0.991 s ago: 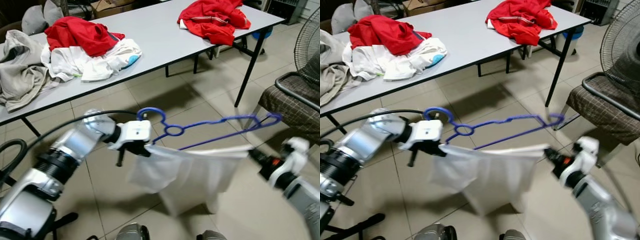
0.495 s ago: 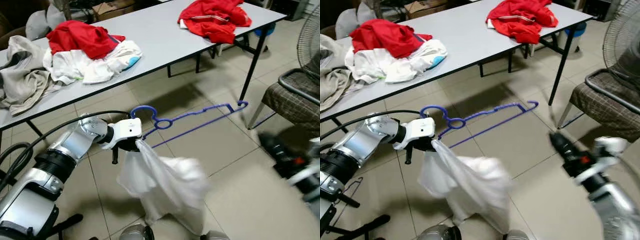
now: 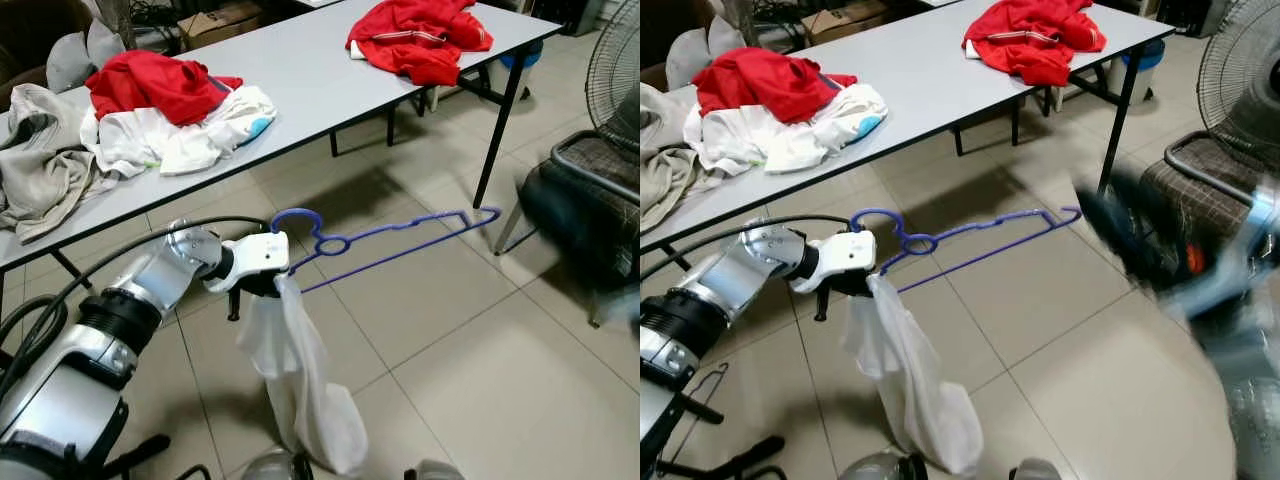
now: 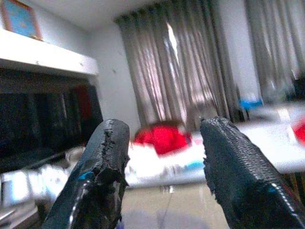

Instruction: Hang hanger

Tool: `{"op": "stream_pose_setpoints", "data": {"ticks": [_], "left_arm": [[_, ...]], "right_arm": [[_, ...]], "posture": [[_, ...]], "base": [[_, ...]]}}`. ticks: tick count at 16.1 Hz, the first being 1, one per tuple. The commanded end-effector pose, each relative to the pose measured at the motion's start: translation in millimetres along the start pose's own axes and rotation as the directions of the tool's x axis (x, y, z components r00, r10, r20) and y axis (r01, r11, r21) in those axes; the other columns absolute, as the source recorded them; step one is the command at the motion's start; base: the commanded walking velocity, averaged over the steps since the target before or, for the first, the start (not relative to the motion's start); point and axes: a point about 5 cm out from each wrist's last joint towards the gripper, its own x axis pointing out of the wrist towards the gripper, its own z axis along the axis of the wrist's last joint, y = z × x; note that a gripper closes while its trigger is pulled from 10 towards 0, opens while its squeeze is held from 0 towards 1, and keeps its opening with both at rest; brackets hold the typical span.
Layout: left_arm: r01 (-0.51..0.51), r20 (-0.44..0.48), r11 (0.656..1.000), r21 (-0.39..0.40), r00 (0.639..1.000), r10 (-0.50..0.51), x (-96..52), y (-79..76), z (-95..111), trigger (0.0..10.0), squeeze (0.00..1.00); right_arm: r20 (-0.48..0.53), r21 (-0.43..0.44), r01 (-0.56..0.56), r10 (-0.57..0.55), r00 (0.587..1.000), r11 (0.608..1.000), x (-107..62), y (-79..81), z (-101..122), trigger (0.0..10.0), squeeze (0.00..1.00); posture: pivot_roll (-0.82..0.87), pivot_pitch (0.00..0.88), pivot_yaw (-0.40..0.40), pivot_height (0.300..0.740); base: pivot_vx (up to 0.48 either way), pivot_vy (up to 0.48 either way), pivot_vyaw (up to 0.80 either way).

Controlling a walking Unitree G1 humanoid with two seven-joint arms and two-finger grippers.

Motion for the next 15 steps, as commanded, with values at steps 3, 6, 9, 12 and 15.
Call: {"op": "stream_pose_setpoints", "data": {"ticks": [3, 6, 9, 12, 15], "left_arm": [[-0.012, -0.003, 0.998, 0.058, 1.000, 0.012, -1.2, 6.5, 14.2, 0.0, 0.00], [-0.080, 0.052, 0.994, 0.080, 0.996, 0.076, -11.2, 16.7, 33.4, 0.0, 0.00], [-0.116, 0.126, 0.992, 0.042, 0.986, 0.110, -21.0, 19.9, 38.0, 0.0, 0.00], [-0.110, 0.237, 0.994, 0.003, 0.966, 0.106, -26.6, 22.1, 49.0, 0.0, 0.00], [-0.001, 0.408, 1.000, -0.008, 0.913, 0.004, -31.7, 13.7, 62.9, 0.0, 0.00]], "right_arm": [[-0.142, -0.111, 0.170, -0.185, 0.972, 0.979, 27.5, -31.8, -15.0, 10.0, 1.00], [-0.374, -0.080, 0.102, -0.125, 0.919, 0.992, 27.8, -36.7, -57.0, 10.0, 0.00], [-0.425, -0.063, 0.128, -0.142, 0.894, 0.990, 17.4, -41.7, -74.8, 10.0, 0.00], [-0.430, -0.064, 0.157, -0.170, 0.887, 0.985, 11.7, -47.4, -81.3, 10.0, 0.00], [-0.399, -0.054, 0.195, -0.200, 0.895, 0.979, 9.5, -50.7, -81.2, 10.0, 0.00]], "posture": [[-0.21, 0.000, 0.145, 0.740], [-0.17, 0.000, 0.107, 0.740], [-0.14, 0.000, 0.096, 0.740], [-0.14, 0.000, 0.110, 0.740], [-0.13, 0.000, 0.103, 0.740]], "base": [[0.000, 0.000, 0.00], [0.000, 0.000, 0.00], [0.000, 0.000, 0.00], [0.000, 0.000, 0.00], [0.000, 0.000, 0.00]]}}
